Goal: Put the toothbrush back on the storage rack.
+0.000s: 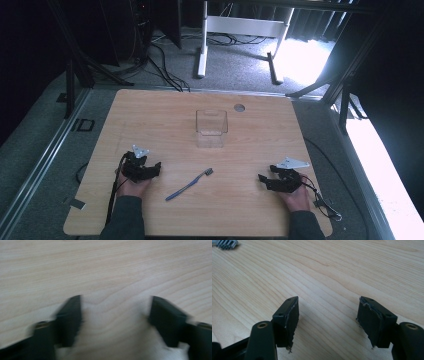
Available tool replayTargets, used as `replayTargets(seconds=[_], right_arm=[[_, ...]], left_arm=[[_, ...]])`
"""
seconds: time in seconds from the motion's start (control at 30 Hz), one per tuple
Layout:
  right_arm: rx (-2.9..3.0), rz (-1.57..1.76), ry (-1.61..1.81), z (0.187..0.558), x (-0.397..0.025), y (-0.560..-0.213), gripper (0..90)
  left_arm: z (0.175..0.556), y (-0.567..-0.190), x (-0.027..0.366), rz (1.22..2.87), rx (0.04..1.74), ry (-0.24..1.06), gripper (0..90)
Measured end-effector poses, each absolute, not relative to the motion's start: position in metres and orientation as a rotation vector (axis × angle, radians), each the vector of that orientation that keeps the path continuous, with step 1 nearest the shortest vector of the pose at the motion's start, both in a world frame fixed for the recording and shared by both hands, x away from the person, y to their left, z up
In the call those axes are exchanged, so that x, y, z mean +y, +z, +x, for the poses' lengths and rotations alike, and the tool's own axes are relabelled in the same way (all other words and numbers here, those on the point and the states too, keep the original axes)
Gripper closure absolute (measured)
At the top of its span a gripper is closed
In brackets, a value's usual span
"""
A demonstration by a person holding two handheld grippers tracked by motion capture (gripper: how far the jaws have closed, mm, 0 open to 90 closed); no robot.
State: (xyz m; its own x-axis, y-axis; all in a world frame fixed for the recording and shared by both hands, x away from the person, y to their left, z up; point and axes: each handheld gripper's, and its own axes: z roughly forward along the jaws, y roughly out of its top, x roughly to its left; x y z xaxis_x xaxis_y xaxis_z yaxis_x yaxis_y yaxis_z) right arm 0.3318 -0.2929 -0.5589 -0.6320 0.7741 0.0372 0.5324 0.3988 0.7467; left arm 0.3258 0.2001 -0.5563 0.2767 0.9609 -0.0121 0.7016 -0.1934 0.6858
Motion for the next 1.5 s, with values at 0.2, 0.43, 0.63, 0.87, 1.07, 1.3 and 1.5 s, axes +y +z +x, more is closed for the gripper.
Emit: replayTargets(seconds=[0.2, 0.43, 0.63, 0.87, 1.07, 1.3, 1.5], right_arm=[[2.342, 1.112, 1.031, 0.33, -0.288, -0.559, 32.1], [2.342, 1.116, 1.036, 0.33, -0.289, -0.559, 32.1], [2.337, 1.129, 1.046, 0.331, -0.289, -0.559, 32.1], [2.333, 1.138, 1.049, 0.332, -0.289, -0.559, 32.2], [2.332, 1.139, 1.049, 0.332, -0.289, -0.559, 32.2], [2.332, 1.138, 1.047, 0.332, -0.289, -0.559, 32.2], [2.331, 1.143, 1.049, 0.332, -0.289, -0.559, 32.2]], left_arm=[[0.326, -0.553, 0.201, 2.017, 1.442, 0.543, 48.8], [0.317, -0.544, 0.197, 2.036, 1.354, 0.551, 52.8], [0.312, -0.525, 0.186, 2.043, 1.257, 0.502, 57.8], [0.31, -0.5, 0.168, 2.048, 1.164, 0.472, 59.0], [0.309, -0.486, 0.151, 2.081, 1.091, 0.425, 59.0], [0.308, -0.484, 0.135, 2.133, 1.056, 0.378, 60.8], [0.309, -0.488, 0.127, 2.157, 1.05, 0.346, 62.2]])
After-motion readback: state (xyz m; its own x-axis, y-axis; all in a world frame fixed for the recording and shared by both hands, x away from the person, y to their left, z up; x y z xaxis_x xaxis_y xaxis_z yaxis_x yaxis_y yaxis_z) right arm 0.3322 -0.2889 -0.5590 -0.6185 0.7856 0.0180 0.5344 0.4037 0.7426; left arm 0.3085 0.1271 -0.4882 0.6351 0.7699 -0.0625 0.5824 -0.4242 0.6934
